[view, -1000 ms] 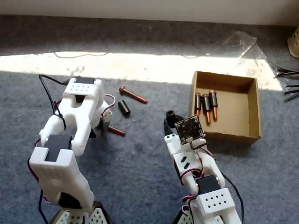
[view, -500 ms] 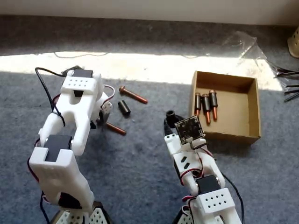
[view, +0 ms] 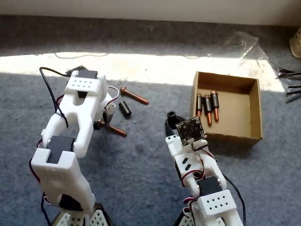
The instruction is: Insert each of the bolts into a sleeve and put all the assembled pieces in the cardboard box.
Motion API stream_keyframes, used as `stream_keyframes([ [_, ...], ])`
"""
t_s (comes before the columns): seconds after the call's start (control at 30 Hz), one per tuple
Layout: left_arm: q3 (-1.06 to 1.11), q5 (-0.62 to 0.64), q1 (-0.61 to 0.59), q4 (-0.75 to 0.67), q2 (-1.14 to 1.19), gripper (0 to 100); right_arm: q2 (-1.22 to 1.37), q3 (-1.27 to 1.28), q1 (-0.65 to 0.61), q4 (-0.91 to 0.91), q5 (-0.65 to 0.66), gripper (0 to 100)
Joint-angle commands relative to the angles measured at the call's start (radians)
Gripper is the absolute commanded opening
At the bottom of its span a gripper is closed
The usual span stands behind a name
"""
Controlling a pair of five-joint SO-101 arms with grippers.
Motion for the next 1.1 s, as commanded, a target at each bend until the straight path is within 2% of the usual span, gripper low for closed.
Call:
stream_keyframes([
  [0.0, 0.008, 0.006, 0.021, -0.078, -0.053, 12, -0.013, 0.013, 0.008, -0.033, 0.012, 0.5],
  [0.17, 0.071, 0.006, 0.022, -0.167, -0.054, 12, -0.013, 0.013, 0.008, -0.033, 0.012, 0.5],
  [0.5, 0.077, 0.006, 0.024, -0.169, -0.050, 12, -0.013, 0.013, 0.008, -0.033, 0.012, 0.5],
  [0.73, 0.067, 0.005, 0.024, -0.210, 0.036, 12, -0.013, 0.013, 0.008, -0.033, 0.012, 0.5],
  [1.07, 0.067, 0.003, 0.024, -0.206, 0.033, 1, -0.013, 0.013, 0.008, -0.033, 0.012, 0.5],
])
